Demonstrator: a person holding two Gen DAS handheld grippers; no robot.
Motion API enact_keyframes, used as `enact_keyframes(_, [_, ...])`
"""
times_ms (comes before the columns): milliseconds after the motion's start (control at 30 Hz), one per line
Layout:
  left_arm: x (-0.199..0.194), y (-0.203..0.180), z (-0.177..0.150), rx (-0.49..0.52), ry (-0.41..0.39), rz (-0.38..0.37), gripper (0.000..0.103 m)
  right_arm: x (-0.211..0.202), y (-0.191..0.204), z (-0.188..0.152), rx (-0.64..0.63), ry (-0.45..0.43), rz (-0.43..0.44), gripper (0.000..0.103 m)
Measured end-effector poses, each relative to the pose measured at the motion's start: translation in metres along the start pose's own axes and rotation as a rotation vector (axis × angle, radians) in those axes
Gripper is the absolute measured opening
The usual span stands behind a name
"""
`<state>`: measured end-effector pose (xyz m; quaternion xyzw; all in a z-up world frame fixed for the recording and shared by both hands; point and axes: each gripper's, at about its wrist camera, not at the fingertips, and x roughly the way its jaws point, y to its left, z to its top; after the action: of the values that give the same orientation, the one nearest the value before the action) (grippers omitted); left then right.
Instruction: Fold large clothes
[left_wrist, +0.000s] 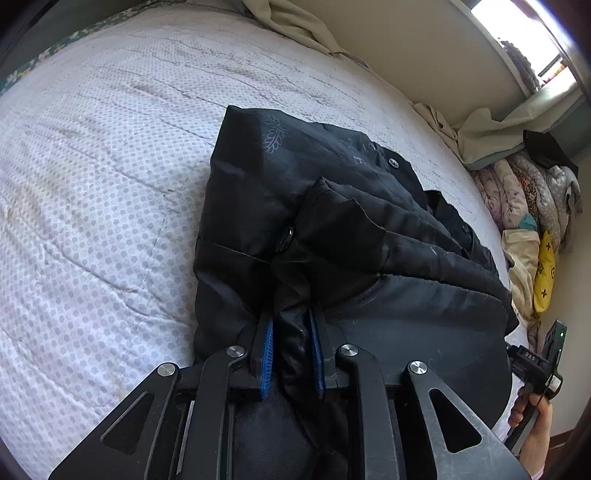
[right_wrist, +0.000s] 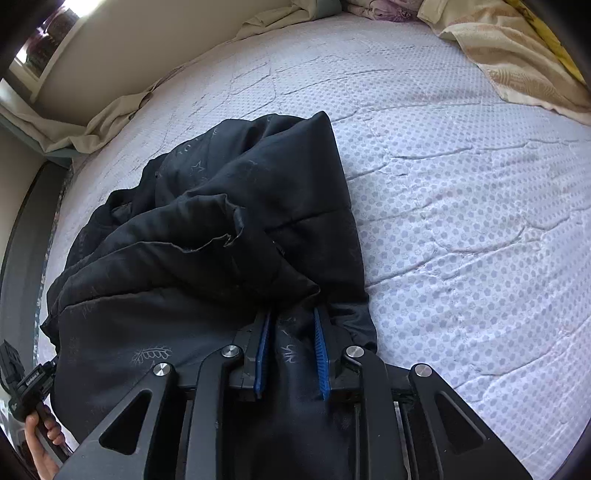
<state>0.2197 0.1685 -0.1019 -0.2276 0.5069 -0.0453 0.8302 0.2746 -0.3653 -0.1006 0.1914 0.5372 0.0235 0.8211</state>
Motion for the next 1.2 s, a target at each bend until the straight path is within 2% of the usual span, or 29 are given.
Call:
enact_keyframes(33, [-0.003, 0.000, 0.001, -0.011, -0.001, -0.004, 0.023, -0.002, -0.001, 0.001, 0.010, -0.003, 0.009, 0.017])
enact_keyframes(133, [-0.023, 0.000, 0.005, -0.022, -0.023, 0.008, 0.029, -0.018, -0.003, 0.005, 0.049, -0.007, 0.038, 0.028])
enact_keyframes(200, [-0.046, -0.006, 0.007, 0.006, -0.092, 0.068, 0.046, -0.040, 0.001, 0.006, 0.057, -0.052, 0.035, 0.064])
enact_keyframes(233, [-0.059, -0.012, 0.006, 0.034, -0.148, 0.113, 0.048, -0.051, 0.003, 0.006, 0.052, -0.085, 0.021, 0.067])
enact_keyframes(300, [-0.078, -0.026, 0.004, 0.091, -0.244, 0.166, 0.057, -0.083, 0.020, 0.003, -0.026, -0.203, -0.070, 0.067])
enact_keyframes(333, [-0.084, -0.033, 0.002, 0.112, -0.271, 0.157, 0.058, -0.097, 0.031, 0.000, -0.078, -0.271, -0.121, 0.067])
enact_keyframes(400, [-0.090, -0.053, -0.003, 0.162, -0.288, 0.058, 0.064, -0.114, 0.057, -0.008, -0.183, -0.376, -0.163, 0.066])
enact_keyframes(433, [-0.088, -0.061, -0.006, 0.185, -0.273, 0.011, 0.066, -0.115, 0.069, -0.009, -0.229, -0.392, -0.150, 0.065])
enact_keyframes(467, [-0.083, -0.072, -0.010, 0.218, -0.240, -0.035, 0.069, -0.112, 0.090, -0.014, -0.308, -0.396, -0.104, 0.059])
enact_keyframes(500, [-0.076, -0.080, -0.014, 0.249, -0.211, -0.058, 0.070, -0.105, 0.105, -0.017, -0.356, -0.380, -0.071, 0.052])
enact_keyframes(567, [-0.055, -0.097, -0.022, 0.306, -0.155, -0.032, 0.070, -0.081, 0.134, -0.025, -0.447, -0.316, -0.045, 0.048])
enact_keyframes(667, [-0.019, -0.101, -0.029, 0.344, -0.097, 0.113, 0.070, -0.041, 0.164, -0.040, -0.554, -0.250, -0.096, 0.047])
enact_keyframes(733, [0.001, -0.092, -0.032, 0.346, -0.062, 0.161, 0.071, -0.021, 0.170, -0.050, -0.594, -0.225, -0.142, 0.048])
enact_keyframes(867, [0.014, -0.085, -0.040, 0.361, -0.066, 0.173, 0.072, 0.017, 0.168, -0.063, -0.612, -0.185, -0.195, 0.048])
enact_keyframes(1033, [0.024, -0.084, -0.049, 0.350, -0.079, 0.167, 0.072, 0.031, 0.163, -0.070, -0.605, -0.178, -0.204, 0.049])
enact_keyframes(1200, [0.025, -0.086, -0.038, 0.314, -0.025, 0.138, 0.072, 0.039, 0.164, -0.065, -0.602, -0.186, -0.210, 0.049])
